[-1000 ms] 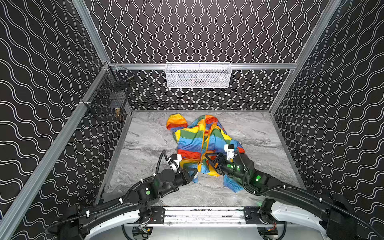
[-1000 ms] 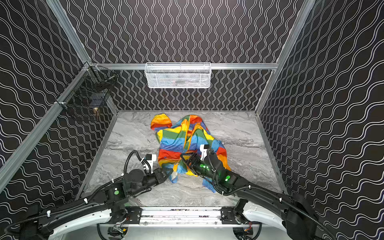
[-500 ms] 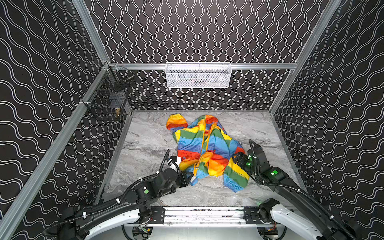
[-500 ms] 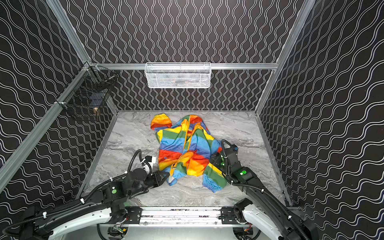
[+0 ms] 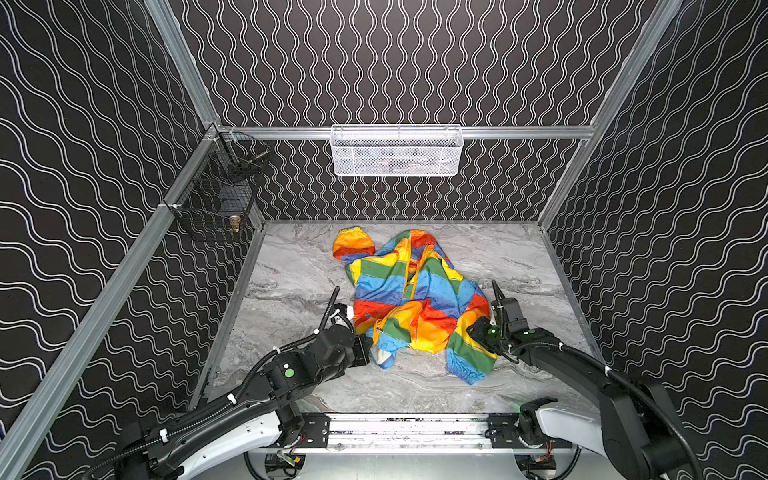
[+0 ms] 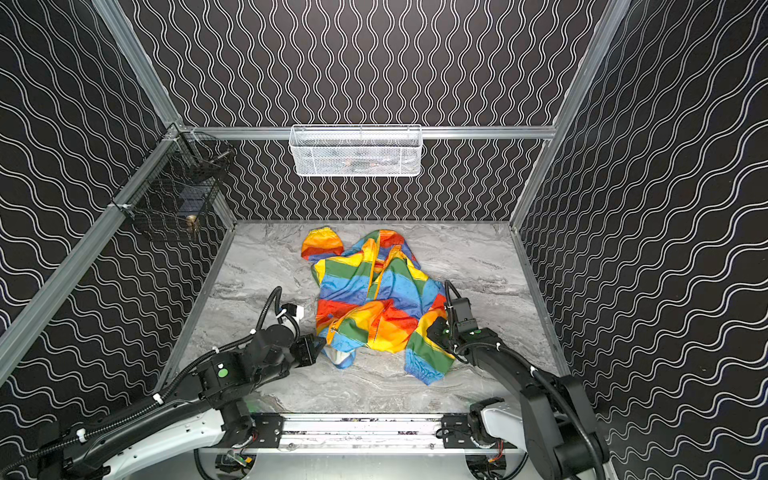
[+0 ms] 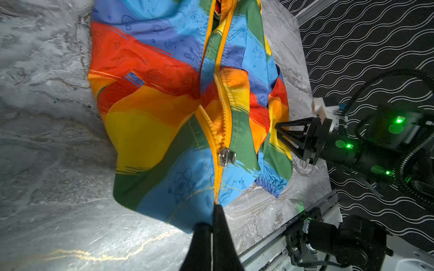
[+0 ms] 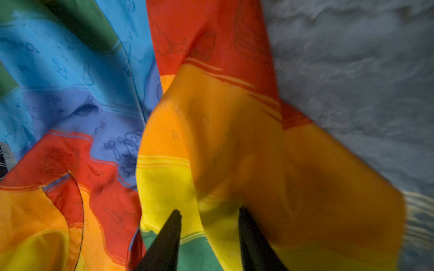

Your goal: Zip up the jacket

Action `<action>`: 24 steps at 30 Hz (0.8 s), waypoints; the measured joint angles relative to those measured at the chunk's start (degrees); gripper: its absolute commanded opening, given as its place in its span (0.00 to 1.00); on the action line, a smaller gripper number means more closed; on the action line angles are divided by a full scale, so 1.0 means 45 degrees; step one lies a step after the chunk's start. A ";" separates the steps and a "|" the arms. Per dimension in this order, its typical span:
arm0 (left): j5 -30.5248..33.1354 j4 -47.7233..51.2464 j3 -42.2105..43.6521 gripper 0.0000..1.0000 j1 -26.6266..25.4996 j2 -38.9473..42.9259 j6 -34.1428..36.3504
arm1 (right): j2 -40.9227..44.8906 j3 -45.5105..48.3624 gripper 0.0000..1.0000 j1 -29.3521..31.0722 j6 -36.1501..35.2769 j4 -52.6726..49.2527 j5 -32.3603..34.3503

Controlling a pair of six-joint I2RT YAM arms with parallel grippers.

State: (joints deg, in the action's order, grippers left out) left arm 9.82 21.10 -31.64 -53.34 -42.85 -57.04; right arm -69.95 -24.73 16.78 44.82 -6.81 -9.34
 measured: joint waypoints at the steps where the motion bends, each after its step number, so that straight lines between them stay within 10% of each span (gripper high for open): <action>1: -0.0019 0.0053 -0.0073 0.00 0.0165 -0.0029 0.0087 | -0.0131 0.0204 0.37 0.0000 0.0233 0.0486 -0.0311; 13: -0.1564 0.0593 -0.1297 0.00 0.3104 -0.0690 0.1778 | -0.3215 0.0175 0.37 0.4070 0.3099 0.6081 -0.1302; 24: -0.2565 0.0913 -0.2118 0.00 0.4639 -0.1088 0.2987 | -0.9088 -0.5202 0.24 0.8301 0.5566 0.8140 -0.0748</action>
State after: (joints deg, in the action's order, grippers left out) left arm -1.72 25.21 -41.17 -32.47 -47.75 -43.59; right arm -110.85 -48.14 54.13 69.87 29.82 -12.71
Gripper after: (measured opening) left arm 0.047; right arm 0.233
